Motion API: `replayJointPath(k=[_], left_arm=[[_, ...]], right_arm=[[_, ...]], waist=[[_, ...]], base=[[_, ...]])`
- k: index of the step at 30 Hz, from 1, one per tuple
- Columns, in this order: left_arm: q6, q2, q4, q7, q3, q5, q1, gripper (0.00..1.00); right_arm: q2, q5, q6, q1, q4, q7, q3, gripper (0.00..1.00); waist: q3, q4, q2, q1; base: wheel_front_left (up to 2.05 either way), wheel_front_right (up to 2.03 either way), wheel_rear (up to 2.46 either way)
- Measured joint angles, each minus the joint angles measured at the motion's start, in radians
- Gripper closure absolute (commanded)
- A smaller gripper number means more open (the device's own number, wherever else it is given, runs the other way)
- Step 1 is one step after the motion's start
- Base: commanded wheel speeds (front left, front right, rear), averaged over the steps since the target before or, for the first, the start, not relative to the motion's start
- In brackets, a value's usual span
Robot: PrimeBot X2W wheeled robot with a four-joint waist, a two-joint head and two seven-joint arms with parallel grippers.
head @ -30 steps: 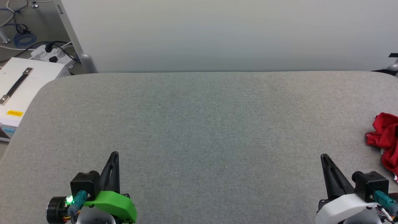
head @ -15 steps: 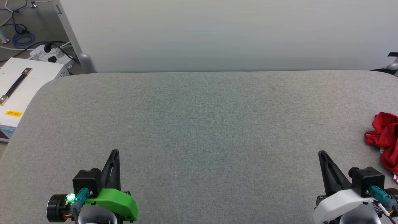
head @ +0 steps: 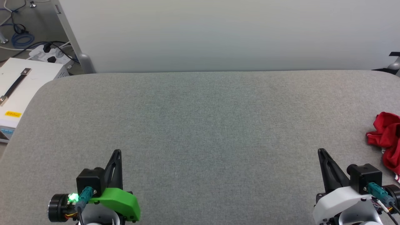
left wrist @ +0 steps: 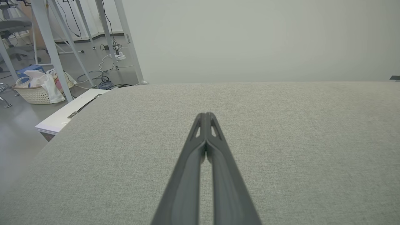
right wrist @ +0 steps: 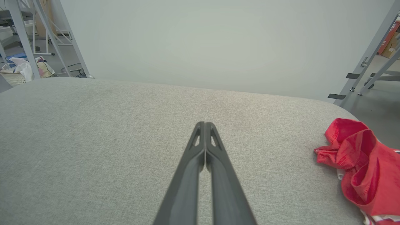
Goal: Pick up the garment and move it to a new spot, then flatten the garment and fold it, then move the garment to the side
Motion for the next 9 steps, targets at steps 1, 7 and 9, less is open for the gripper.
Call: replayJointPath(k=[1, 7, 9], left_arm=[[0.0, -0.002, -0.001, 0.001, 0.001, 0.002, 0.0, 1.0], [-0.001, -0.016, -0.009, 0.011, 0.011, 0.019, -0.001, 1.0], [-0.001, -0.019, -0.013, 0.019, 0.015, 0.026, -0.001, 1.0]], right_arm=[[0.0, -0.001, 0.0, -0.001, 0.002, 0.0, 0.001, 1.0], [0.0, -0.009, 0.0, -0.008, 0.013, 0.0, 0.003, 1.0], [0.0, -0.01, 0.0, -0.014, 0.017, 0.0, 0.004, 1.0]], waist=[[0.0, 0.0, 0.0, 0.0], [0.001, -0.002, 0.0, 0.0], [0.001, -0.002, 0.0, 0.0]], base=[[0.0, 0.0, 0.0], [0.0, 0.0, 0.0], [0.0, 0.0, 0.0]])
